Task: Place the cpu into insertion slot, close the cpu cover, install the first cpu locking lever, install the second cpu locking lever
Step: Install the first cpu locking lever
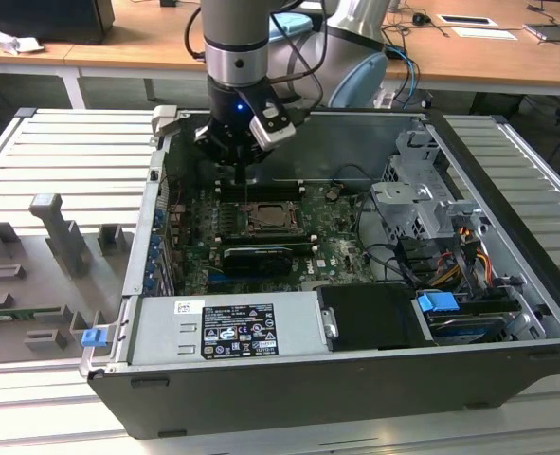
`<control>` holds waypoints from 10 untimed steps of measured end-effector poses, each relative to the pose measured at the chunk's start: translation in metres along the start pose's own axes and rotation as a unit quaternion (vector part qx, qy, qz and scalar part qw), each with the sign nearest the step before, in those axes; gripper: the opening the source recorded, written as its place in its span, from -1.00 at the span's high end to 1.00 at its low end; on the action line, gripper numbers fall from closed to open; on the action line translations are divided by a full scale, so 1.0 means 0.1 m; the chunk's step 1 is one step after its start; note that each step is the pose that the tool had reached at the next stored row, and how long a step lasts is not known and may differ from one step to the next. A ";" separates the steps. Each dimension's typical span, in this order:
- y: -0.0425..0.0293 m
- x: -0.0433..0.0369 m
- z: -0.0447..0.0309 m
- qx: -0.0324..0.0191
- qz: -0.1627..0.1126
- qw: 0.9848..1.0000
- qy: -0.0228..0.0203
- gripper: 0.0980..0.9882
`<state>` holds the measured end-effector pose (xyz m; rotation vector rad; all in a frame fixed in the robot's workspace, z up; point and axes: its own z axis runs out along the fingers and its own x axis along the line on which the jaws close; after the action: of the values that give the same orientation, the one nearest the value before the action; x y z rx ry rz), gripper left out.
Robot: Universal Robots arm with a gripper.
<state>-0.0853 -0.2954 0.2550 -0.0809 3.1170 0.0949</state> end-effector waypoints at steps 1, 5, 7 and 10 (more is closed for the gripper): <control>0.000 -0.008 0.001 0.000 0.000 1.000 0.000 0.98; -0.003 -0.047 0.006 0.000 0.000 1.000 0.000 0.98; -0.004 -0.068 0.008 0.000 0.000 1.000 0.000 0.98; -0.005 -0.093 0.011 0.000 0.000 1.000 0.000 0.98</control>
<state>-0.0760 -0.2953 0.2541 -0.0809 3.1169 0.0948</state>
